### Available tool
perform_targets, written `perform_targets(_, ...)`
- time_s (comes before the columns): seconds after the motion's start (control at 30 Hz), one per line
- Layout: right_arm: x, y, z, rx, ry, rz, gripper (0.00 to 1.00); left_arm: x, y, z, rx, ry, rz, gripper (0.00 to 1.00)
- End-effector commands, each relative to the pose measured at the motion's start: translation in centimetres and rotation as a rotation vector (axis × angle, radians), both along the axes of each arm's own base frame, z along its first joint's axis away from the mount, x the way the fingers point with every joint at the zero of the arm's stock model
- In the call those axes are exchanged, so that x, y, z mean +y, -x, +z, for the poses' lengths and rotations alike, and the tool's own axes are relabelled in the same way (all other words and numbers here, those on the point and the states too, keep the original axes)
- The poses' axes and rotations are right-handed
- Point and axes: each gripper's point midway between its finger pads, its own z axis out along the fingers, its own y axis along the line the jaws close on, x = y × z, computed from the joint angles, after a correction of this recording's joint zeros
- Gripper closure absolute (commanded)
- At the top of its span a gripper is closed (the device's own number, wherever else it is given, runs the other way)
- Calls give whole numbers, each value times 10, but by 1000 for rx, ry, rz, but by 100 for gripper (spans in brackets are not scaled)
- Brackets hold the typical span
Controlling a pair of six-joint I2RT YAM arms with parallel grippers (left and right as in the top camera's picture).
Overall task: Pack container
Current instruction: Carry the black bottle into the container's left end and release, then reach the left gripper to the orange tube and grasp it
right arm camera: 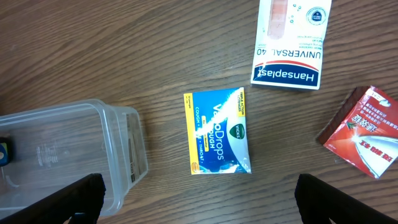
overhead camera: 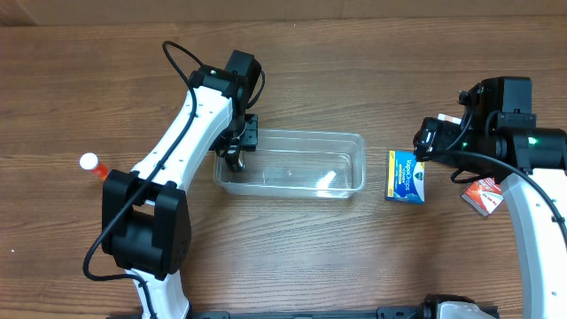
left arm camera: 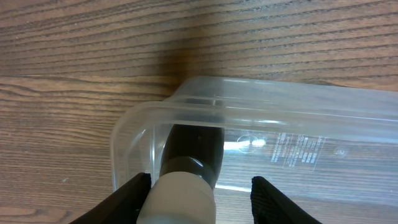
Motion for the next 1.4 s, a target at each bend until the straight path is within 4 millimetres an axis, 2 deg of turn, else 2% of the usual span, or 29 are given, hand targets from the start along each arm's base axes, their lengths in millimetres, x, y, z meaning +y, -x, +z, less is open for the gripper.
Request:
perform_targets(0.0,-2,-6,12,-37,7,2,0,2,-3,-1,-5,-18,-20,46)
perform_targets(0.17,-2,-6,12,-35,7,2,0,0,-8,6,-25,-12,-24,46)
perform_targets(0.27,-2,-5,12,-34,7,2,0,-2,-14,19,-52,-3,-28,45)
perform_targets(0.33,-2,-5,12,-34,7,2,0,-3,-18,32,-72,3,-28,41)
perform_targets(0.53,-2,-6,12,-34,7,2,0,4,-29,83,-186,-20,-16,8)
perform_targets(0.63,-2,-6,12,-35,7,2,0,16,-29,117,-259,-32,10,0)
perform_targets(0.67,-2,-6,12,-35,7,2,0,21,-28,129,-282,-26,25,0)
perform_targets(0.73,-2,-6,12,-35,7,2,0,38,-21,154,-331,-11,87,0)
perform_targets(0.83,-2,-6,12,-35,7,2,0,76,-7,183,-385,-5,197,0)
perform_targets(0.93,-2,-6,12,-35,7,2,0,124,11,204,-420,-17,335,0)
perform_targets(1.0,-2,-6,12,-35,7,2,0,158,22,211,-427,-36,430,0)
perform_targets(1.07,-2,-6,12,-35,7,2,0,189,32,211,-417,-48,522,0)
perform_targets(1.17,-2,-6,12,-35,7,2,0,225,46,201,-376,-33,642,0)
perform_targets(1.3,-2,-6,12,-35,7,2,0,260,62,175,-303,-41,757,0)
perform_targets(1.37,-2,-6,12,-35,7,2,0,271,68,151,-251,-38,798,0)
